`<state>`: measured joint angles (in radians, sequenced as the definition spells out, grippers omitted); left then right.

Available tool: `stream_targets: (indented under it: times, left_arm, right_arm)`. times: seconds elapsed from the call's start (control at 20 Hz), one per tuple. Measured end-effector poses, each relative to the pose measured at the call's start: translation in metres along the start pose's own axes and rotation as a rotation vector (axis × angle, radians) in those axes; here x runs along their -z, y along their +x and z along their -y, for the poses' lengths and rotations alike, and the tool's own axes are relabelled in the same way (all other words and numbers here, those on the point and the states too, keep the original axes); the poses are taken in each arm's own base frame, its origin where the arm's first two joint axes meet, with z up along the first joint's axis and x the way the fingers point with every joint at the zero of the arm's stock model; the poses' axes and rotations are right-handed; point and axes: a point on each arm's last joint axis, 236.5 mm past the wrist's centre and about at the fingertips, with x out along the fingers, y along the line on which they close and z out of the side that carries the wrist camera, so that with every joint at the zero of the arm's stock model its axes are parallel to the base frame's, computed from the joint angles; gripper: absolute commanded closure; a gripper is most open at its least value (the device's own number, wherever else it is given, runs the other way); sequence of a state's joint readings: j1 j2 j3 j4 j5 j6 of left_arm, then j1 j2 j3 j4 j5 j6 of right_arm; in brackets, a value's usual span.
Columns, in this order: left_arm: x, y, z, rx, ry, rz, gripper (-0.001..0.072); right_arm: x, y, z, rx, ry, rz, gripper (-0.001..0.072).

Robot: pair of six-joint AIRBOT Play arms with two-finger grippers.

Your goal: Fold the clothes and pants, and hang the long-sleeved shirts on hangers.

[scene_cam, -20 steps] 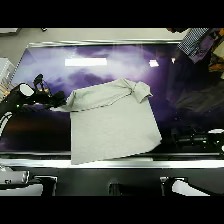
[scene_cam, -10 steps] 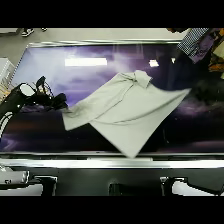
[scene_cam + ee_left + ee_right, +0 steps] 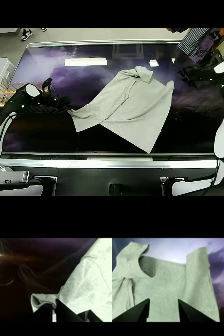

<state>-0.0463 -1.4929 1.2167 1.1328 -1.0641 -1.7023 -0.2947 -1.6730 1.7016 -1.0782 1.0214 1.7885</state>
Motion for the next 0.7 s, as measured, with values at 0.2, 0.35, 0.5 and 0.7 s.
stream_targets:
  times: [0.2, 0.35, 0.5, 0.7]
  left_arm:
    - [0.003, 0.000, 0.001, -0.001, 0.003, -0.009, 0.0686]
    - [0.004, 0.001, 0.001, -0.001, 0.004, -0.013, 0.0686]
    - [0.005, 0.001, 0.001, -0.002, 0.004, -0.018, 0.0686]
    - [0.005, 0.001, 0.001, -0.002, 0.004, -0.020, 0.0686]
  right_arm:
    - [0.013, -0.046, 0.031, -0.001, -0.014, -0.111, 0.0290]
    - [0.054, -0.067, 0.062, 0.003, 0.010, -0.206, 0.0221]
    - [0.135, -0.063, 0.088, -0.014, 0.092, -0.334, 0.0236]
    - [0.241, -0.057, 0.106, -0.069, 0.196, -0.482, 0.0236]
